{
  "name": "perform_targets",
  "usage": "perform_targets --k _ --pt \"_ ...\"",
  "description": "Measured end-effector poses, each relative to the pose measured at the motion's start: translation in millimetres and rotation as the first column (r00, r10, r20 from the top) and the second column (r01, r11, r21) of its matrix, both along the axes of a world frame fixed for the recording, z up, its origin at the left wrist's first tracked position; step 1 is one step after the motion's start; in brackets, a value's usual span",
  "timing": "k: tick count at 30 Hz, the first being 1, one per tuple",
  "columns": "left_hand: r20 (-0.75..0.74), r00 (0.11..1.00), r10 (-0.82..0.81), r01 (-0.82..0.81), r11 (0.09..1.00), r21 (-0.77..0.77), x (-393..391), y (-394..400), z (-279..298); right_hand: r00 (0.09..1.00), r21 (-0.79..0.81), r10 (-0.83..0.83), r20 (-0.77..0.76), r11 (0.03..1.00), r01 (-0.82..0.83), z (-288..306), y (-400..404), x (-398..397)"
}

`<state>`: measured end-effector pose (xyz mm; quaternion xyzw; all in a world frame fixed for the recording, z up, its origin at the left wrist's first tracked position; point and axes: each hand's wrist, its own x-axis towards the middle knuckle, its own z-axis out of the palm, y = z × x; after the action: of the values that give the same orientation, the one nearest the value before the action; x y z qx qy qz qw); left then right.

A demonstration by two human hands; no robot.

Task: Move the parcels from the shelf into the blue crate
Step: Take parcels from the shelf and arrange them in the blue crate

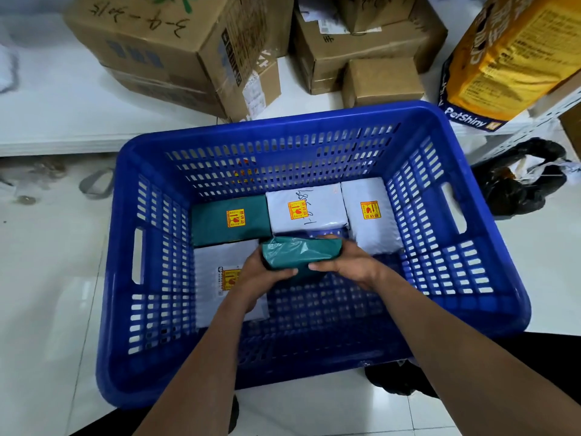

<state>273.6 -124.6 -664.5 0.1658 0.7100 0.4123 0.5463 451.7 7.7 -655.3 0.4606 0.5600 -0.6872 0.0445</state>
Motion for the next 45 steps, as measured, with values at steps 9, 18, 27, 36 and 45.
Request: perform_targets --k 9,18,27,36,45 --pt "-0.038 0.99 0.139 -0.138 0.99 0.015 10 6 12 0.993 0.062 -0.083 0.088 0.995 0.078 22 -15 -14" --pt "-0.959 0.282 0.0 0.072 0.997 0.021 27 28 12 0.855 0.069 -0.479 0.198 0.877 0.475 25 -25 -49" --pt "-0.836 0.274 -0.475 0.288 0.87 -0.4 29 39 11 0.705 0.29 -0.576 0.414 0.817 0.497 8 -17 -45" --pt "-0.664 0.36 -0.655 0.328 0.756 -0.567 19 58 26 0.948 0.815 -0.01 0.317 0.514 -0.267 37 -52 -83" --pt "-0.622 0.531 -0.575 0.276 0.812 -0.515 21 55 27 0.862 0.567 -0.022 0.506 0.762 -0.312 24 -41 -78"
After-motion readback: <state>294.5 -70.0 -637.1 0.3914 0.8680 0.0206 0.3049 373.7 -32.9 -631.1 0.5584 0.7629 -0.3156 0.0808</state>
